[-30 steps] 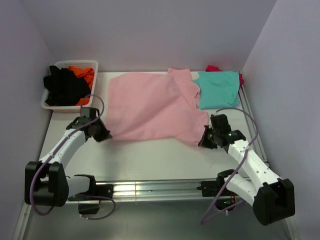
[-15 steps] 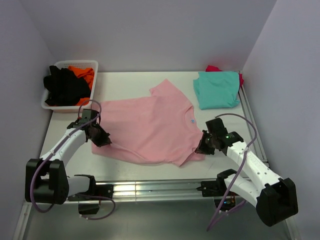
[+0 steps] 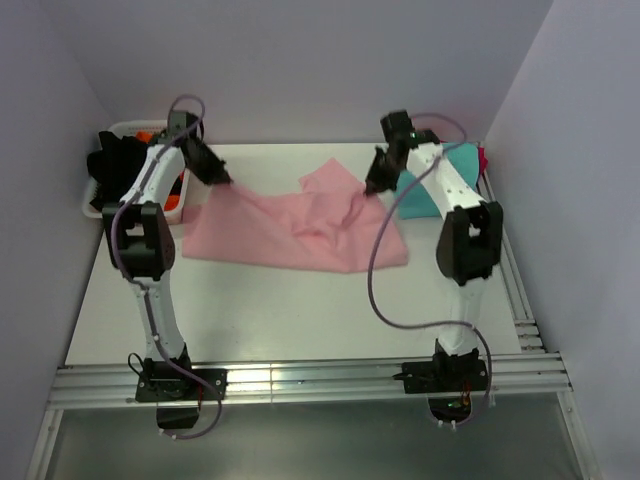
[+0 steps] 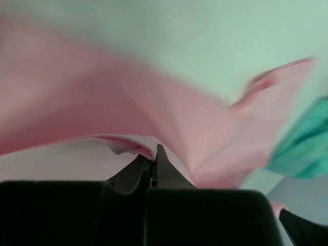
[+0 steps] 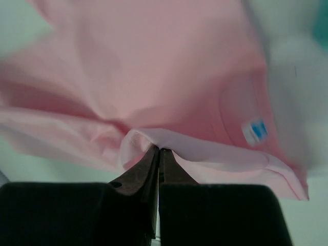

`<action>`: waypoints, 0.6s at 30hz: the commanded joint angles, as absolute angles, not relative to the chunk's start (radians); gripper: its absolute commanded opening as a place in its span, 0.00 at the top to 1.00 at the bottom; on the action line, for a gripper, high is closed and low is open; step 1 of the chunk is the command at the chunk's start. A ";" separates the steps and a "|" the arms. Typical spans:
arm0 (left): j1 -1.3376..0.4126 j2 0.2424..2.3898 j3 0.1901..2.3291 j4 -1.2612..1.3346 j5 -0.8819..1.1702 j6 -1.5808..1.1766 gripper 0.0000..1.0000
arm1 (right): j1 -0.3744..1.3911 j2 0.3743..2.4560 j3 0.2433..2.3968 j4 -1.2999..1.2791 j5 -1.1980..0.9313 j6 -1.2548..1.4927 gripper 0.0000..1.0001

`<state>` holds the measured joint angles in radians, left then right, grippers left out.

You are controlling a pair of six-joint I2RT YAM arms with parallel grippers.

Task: Fold and stack the t-shirts
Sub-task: Flatten the tshirt out

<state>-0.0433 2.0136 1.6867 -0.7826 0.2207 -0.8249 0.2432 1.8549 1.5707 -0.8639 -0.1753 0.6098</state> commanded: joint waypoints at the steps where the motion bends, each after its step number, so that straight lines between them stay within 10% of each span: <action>1: -0.029 2.144 2.434 -0.944 0.331 -0.779 1.00 | 0.198 2.087 2.650 -1.174 -0.158 0.538 1.00; 3: -0.025 2.184 2.653 -0.916 0.377 -0.766 1.00 | 0.173 2.191 2.905 -1.145 -0.211 0.566 1.00; 6: -0.031 1.879 2.390 -0.610 0.413 -0.703 1.00 | 0.152 1.706 2.167 -0.667 -0.184 0.516 1.00; 12: -0.043 1.642 2.102 -0.695 0.318 -0.660 1.00 | 0.192 1.327 1.718 -0.626 -0.121 0.465 1.00; 18: -0.077 1.338 1.242 -0.398 0.196 -0.724 1.00 | 0.213 1.083 1.058 -0.513 -0.152 0.569 1.00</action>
